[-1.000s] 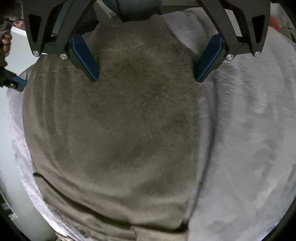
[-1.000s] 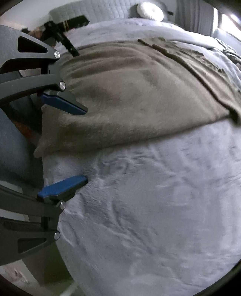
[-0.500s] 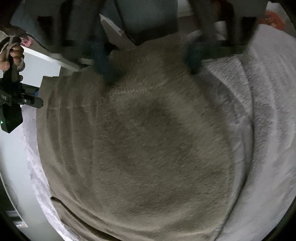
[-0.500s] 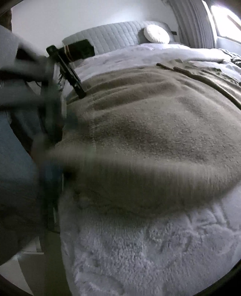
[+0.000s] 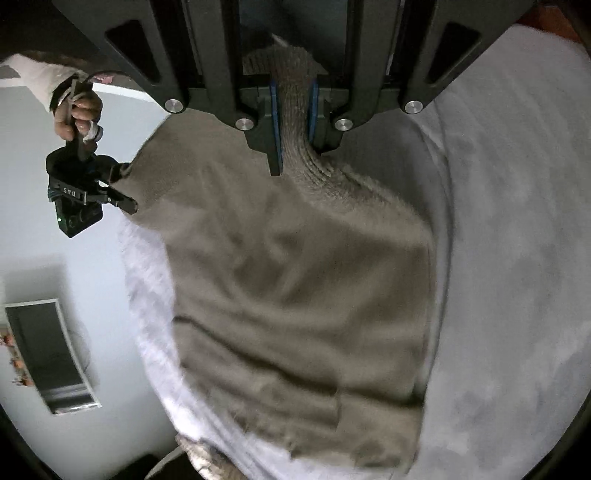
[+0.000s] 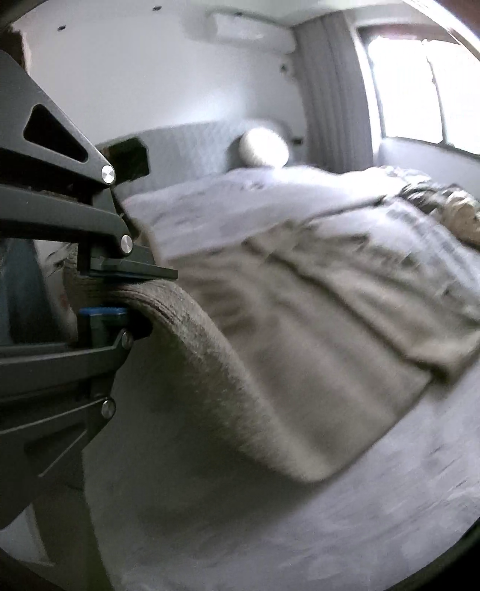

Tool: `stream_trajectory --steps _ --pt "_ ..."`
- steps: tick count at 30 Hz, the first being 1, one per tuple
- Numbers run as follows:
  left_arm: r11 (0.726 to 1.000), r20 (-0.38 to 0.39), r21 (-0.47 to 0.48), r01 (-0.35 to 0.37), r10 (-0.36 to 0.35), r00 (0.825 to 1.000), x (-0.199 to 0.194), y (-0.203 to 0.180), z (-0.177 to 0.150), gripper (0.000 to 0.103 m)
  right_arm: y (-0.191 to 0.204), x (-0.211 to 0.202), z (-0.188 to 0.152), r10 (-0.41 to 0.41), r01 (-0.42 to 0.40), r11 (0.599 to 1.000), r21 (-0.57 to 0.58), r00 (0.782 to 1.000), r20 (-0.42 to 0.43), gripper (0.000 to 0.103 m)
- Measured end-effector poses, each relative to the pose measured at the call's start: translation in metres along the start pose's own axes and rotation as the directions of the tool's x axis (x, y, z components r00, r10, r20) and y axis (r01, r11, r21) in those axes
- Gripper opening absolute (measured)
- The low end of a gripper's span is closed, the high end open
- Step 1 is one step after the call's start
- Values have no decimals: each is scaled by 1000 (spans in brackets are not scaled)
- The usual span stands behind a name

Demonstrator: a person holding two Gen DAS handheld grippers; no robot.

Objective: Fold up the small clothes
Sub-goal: 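Grasp the hem with the left tool while the right tool grasps the hem beside it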

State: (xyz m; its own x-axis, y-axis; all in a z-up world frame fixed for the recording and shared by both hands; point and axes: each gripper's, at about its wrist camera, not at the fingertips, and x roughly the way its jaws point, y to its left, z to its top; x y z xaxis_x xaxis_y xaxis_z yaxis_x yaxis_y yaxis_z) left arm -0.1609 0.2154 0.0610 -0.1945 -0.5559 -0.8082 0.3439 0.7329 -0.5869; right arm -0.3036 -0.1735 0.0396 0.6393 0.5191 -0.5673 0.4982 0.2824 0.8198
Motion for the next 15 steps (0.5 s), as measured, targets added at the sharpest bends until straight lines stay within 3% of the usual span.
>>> stream_trajectory --steps 6,15 --pt "996 67 75 46 -51 996 -35 0 58 13 52 5 36 78 -77 997 -15 989 124 12" --pt "986 172 166 0 -29 985 -56 -14 154 13 92 15 126 147 -137 988 -71 977 151 12"
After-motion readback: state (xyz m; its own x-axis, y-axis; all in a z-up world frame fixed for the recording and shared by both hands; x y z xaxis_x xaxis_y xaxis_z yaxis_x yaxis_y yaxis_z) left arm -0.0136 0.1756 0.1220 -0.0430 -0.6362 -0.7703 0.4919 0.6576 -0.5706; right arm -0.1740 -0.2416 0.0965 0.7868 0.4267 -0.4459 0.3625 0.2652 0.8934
